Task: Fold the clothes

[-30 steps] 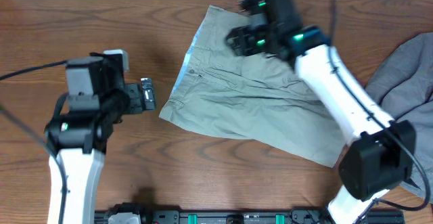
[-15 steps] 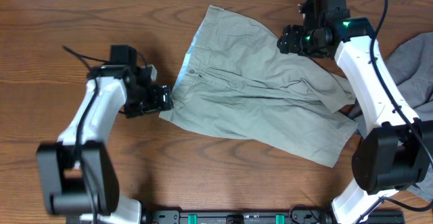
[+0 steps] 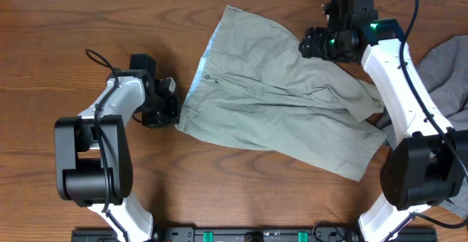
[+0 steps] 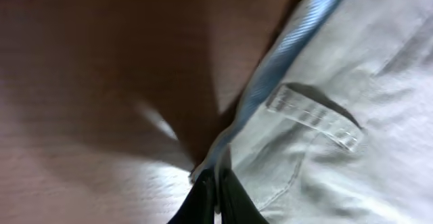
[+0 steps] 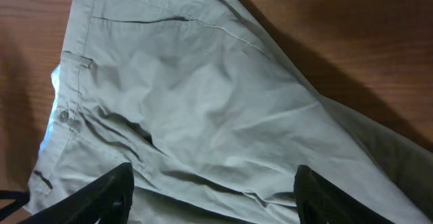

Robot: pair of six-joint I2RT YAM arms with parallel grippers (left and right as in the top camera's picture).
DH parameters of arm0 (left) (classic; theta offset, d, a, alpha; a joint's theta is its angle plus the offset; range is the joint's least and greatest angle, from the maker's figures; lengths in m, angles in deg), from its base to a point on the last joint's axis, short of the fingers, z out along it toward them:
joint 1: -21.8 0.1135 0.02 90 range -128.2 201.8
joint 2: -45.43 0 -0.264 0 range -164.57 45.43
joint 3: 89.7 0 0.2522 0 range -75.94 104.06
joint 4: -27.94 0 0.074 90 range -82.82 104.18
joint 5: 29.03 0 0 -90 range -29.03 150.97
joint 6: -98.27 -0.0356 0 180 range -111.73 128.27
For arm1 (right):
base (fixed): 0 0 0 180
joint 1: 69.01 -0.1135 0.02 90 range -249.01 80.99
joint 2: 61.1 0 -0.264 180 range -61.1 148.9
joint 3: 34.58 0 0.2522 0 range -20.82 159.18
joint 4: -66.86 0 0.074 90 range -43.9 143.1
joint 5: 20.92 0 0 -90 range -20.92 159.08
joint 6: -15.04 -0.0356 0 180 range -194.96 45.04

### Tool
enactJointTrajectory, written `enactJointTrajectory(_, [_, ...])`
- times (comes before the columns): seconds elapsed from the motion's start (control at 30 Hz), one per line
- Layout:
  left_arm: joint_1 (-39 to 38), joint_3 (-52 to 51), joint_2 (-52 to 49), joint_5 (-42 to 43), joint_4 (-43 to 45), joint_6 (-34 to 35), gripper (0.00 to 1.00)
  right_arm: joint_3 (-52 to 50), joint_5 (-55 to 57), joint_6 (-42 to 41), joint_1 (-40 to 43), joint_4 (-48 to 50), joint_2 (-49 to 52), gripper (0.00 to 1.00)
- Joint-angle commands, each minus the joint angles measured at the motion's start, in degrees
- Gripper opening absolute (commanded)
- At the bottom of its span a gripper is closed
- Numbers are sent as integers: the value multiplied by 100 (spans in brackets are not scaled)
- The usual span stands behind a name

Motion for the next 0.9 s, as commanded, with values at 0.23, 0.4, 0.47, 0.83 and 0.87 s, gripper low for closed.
enactJointTrajectory(0.23, [1880, 0, 925, -1744, -815, 1403, 6, -166, 144, 48, -9, 26, -48, 71])
enactJointTrajectory(0.4, [2258, 0, 1154, -1447, -817, 1394, 6, -732, -20, 315, -192, 208, 57, 74])
enactJointTrajectory(0.47, [2253, 0, 1154, -1445, -824, 1397, 6, -957, -247, 573, -278, 214, 57, 74])
enactJointTrajectory(0.83, [2256, 0, 1154, -1464, -793, 1394, 6, -2098, -890, 1534, -857, -57, 57, 21])
enactJointTrajectory(0.87, [2256, 0, 1154, -1464, -796, 1392, 6, -2170, -525, 1252, -872, -17, 57, 5])
